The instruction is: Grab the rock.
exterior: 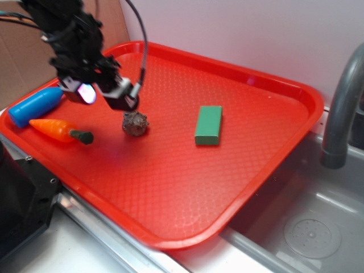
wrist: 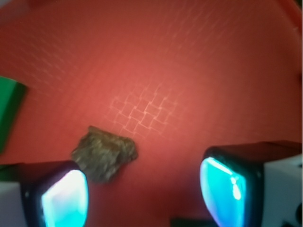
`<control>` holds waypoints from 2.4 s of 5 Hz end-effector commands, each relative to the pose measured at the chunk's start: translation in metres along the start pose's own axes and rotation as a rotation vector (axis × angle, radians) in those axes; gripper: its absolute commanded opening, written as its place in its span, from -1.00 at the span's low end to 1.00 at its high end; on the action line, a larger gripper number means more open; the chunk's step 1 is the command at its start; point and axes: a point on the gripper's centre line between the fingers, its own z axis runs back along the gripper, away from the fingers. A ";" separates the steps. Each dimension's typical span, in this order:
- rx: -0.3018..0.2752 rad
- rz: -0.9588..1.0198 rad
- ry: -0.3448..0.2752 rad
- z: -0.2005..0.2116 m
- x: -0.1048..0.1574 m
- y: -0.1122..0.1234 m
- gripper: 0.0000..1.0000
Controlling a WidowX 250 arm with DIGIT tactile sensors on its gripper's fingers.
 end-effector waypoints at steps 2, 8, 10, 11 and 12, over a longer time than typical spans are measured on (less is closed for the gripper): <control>-0.047 -0.105 0.030 -0.024 0.017 -0.030 1.00; -0.043 -0.390 -0.009 0.016 0.030 -0.042 1.00; -0.039 -0.540 0.028 -0.029 0.045 -0.057 1.00; -0.063 -0.541 0.062 -0.038 0.044 -0.056 1.00; -0.071 -0.535 0.068 -0.037 0.039 -0.056 1.00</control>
